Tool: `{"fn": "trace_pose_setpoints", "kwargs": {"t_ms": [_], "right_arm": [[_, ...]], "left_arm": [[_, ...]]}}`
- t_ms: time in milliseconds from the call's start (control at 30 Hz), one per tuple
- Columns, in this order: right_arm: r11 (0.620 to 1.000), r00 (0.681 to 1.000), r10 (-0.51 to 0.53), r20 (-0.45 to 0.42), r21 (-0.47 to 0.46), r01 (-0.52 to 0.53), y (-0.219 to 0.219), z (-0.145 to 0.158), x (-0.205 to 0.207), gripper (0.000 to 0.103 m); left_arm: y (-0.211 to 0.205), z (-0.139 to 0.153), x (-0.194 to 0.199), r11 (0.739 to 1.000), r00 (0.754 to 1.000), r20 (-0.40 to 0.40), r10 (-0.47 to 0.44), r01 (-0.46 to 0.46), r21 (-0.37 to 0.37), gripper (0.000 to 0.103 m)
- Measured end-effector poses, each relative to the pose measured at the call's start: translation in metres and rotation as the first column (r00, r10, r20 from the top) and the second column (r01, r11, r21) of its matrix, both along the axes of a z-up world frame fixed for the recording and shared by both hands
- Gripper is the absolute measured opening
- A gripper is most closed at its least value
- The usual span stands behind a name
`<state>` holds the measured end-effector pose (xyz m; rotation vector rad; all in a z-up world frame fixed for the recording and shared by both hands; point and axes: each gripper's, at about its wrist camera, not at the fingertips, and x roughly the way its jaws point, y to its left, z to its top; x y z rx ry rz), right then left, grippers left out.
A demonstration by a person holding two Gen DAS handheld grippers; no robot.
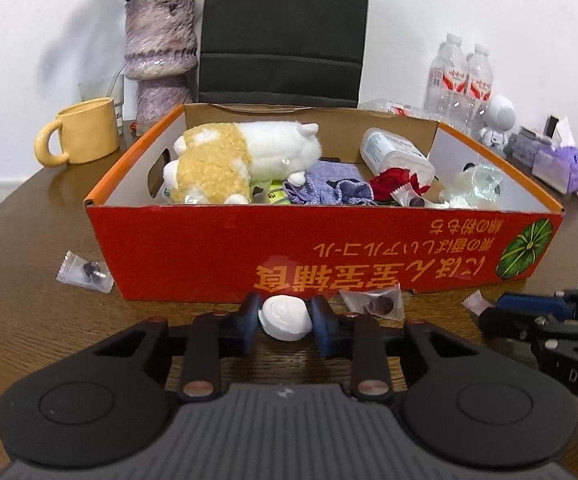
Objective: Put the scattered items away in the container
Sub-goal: 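Grasp the white oval item with the left tool while the right tool grasps a clear packet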
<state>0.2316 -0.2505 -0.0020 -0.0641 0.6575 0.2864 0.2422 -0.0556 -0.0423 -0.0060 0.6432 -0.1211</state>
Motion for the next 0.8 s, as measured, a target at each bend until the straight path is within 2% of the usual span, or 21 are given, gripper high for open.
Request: {"fn": "trace_pose_setpoints", "kwargs": {"t_ms": [200,800], "right_arm": [[1.000,1.000,0.004,0.024,-0.031,-0.003,0.0063,-0.0013,-0.0064,0.017],[1.000,1.000,0.001,0.022,-0.019,-0.001,0.0040,-0.0011,-0.0063,0.017]], "left_arm": [[-0.0046,-0.0001,-0.0027,1.000,1.000,0.002,-0.024,0.024,0.020,0.029],[-0.0062,-0.0002,-0.0033,0.999,1.000,0.001,-0.026,0.026,0.031,0.029]]}}
